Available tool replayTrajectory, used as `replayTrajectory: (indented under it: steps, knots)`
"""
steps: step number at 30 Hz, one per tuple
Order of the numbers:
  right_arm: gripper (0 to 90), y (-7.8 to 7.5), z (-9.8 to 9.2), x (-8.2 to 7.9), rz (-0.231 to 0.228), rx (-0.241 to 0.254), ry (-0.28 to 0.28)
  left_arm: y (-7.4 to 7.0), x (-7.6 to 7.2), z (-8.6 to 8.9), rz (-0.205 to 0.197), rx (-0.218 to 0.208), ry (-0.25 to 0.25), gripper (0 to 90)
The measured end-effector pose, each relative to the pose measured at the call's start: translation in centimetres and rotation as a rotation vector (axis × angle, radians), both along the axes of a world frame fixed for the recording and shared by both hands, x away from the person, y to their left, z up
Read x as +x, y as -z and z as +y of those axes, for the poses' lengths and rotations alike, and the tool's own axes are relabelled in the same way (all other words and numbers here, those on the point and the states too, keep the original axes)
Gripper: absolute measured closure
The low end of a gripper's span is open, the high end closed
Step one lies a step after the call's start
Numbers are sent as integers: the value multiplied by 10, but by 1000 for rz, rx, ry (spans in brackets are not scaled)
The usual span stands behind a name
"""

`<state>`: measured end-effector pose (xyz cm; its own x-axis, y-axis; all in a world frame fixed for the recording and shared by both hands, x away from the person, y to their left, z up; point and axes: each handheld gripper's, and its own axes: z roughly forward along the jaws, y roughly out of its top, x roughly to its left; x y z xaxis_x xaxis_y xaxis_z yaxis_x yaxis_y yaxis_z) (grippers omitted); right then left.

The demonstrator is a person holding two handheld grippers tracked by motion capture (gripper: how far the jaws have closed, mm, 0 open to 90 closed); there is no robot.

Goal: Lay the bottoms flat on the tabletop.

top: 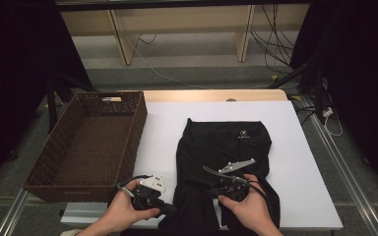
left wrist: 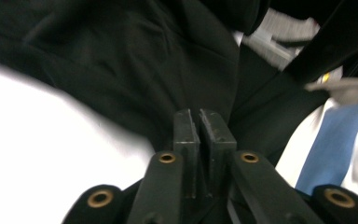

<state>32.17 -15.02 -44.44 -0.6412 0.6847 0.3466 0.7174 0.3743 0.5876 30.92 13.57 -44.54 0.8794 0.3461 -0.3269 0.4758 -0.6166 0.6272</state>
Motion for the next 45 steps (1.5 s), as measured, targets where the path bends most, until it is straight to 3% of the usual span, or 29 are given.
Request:
replayTrajectory:
  steps: [1, 2, 3, 4, 6, 8, 10, 13, 14, 17, 21, 23, 26, 29, 30, 31, 34, 36, 39, 42, 45]
  knots:
    - [860, -2, -3, 1, -9, 6, 16, -1, 2, 2, -8, 3, -21, 823]
    - [816, -4, -6, 2, 1, 0, 34, -2, 4, 3, -45, 28, -68, 784]
    - [789, -6, -9, 2, -9, -20, 45, -2, 6, 5, -115, 72, -109, 733]
    - [757, -7, -11, 2, -19, -55, 60, -2, 7, 5, -158, 98, -123, 676]
    - [734, -9, -18, 1, -50, -144, 75, -1, 9, 4, -180, 108, -136, 607]
    - [702, -9, -25, -1, -38, -219, 70, -2, 8, -3, -202, 96, -98, 576]
    - [688, -8, -31, -5, -21, -225, 60, -3, 5, -13, -209, 76, -42, 565]
    - [663, -3, -35, -15, 62, -270, -46, -4, 2, -32, -227, 69, 44, 559]
    - [660, 1, -34, -19, 101, -271, -69, -4, 3, -36, -230, 72, 57, 559]
    - [666, 9, -29, -29, 144, -290, -117, -4, 5, -48, -241, 84, 92, 559]
    - [867, 17, -22, -32, 166, -327, -150, -5, 8, -57, -241, 76, 105, 560]
    - [898, 15, -21, -31, 177, -314, -142, -6, 8, -61, -245, 69, 120, 560]
    - [900, 10, -24, -29, 187, -191, -113, -8, 6, -70, -254, 63, 160, 555]
    - [874, 2, -29, -27, 156, -37, -66, -8, 4, -81, -259, 62, 187, 551]
    - [840, -1, -33, -25, 145, 3, -43, -8, 3, -85, -260, 62, 195, 550]
    - [799, -4, -38, -24, 128, 10, -6, -8, 3, -89, -264, 64, 206, 548]
    - [730, -11, -59, -18, 62, -46, 121, -7, 3, -101, -280, 68, 227, 541]
    - [705, -13, -77, -13, 16, -116, 213, -6, 4, -109, -290, 71, 237, 534]
    - [667, -12, -105, -8, -3, -228, 332, 0, 4, -126, -303, 76, 273, 509]
    - [639, -5, -127, -5, 30, -309, 409, 6, 1, -141, -340, 99, 319, 483]
    - [635, 7, -138, -4, 110, -343, 424, 17, -1, -155, -342, 128, 372, 479]
